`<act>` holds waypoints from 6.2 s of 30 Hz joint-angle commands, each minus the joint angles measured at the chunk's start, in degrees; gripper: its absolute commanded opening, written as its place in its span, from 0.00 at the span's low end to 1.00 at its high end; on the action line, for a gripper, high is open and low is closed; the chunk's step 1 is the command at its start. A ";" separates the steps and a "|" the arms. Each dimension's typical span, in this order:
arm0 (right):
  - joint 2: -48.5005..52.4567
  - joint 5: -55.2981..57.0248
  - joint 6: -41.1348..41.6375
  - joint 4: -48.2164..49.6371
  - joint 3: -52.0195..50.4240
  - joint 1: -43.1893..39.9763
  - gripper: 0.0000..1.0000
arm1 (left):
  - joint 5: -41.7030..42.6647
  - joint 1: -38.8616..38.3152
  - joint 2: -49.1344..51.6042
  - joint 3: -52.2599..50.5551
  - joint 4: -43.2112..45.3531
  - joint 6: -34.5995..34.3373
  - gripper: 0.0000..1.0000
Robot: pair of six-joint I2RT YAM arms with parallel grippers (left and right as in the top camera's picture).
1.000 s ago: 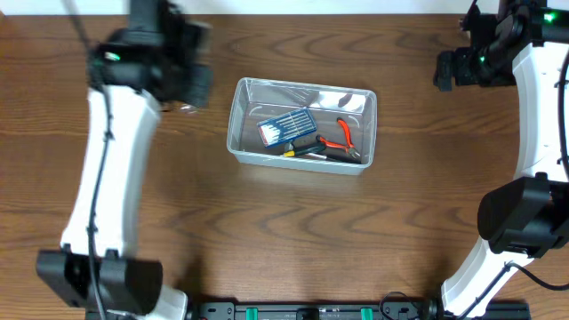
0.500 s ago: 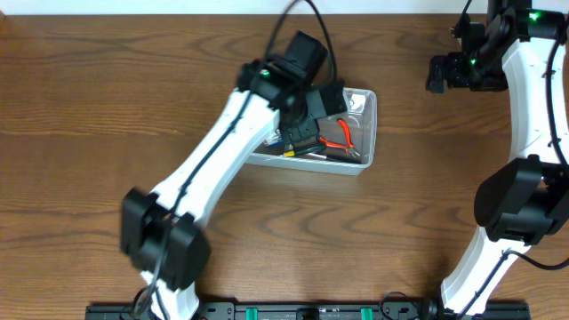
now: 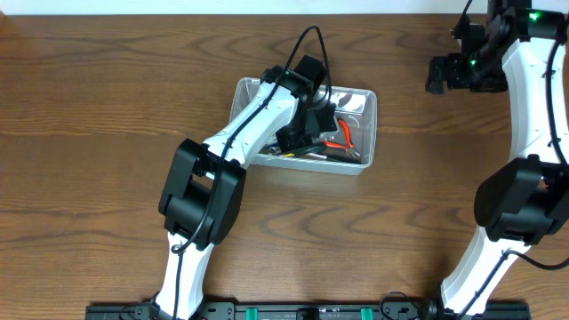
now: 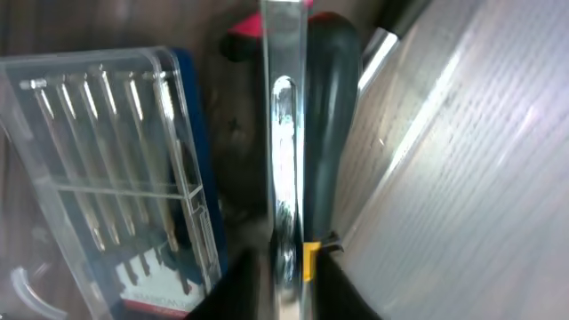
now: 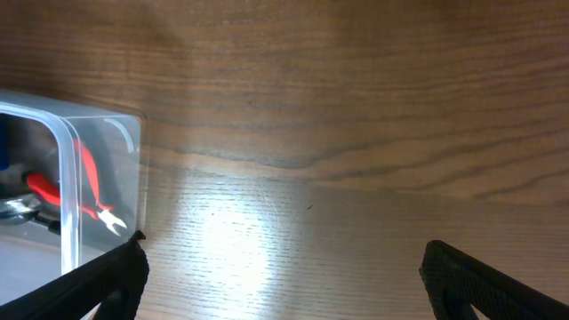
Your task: Pack container
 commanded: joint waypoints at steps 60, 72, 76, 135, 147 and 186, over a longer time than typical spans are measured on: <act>-85.57 23.58 21.86 19.91 -74.58 30.64 0.99 | -4.37 24.24 -105.04 -59.56 13.53 -34.36 0.99; -86.55 23.58 21.86 13.97 -75.52 30.64 0.99 | -4.37 24.24 -104.87 -59.54 8.44 -34.36 0.98; -86.55 23.58 21.86 13.97 -75.52 30.64 0.99 | -4.37 24.24 -104.87 -59.54 8.44 -34.36 0.98; -119.01 8.17 2.10 67.82 -116.45 11.76 0.99 | -4.37 24.24 -104.87 -59.56 8.44 -34.36 0.98; -119.01 8.17 2.10 67.82 -116.45 11.76 0.99 | -4.37 24.24 -104.87 -59.54 8.44 -34.36 0.98; -119.01 8.17 2.10 67.82 -116.45 11.76 0.99 | -7.85 26.45 -125.39 -102.57 57.64 -45.64 0.98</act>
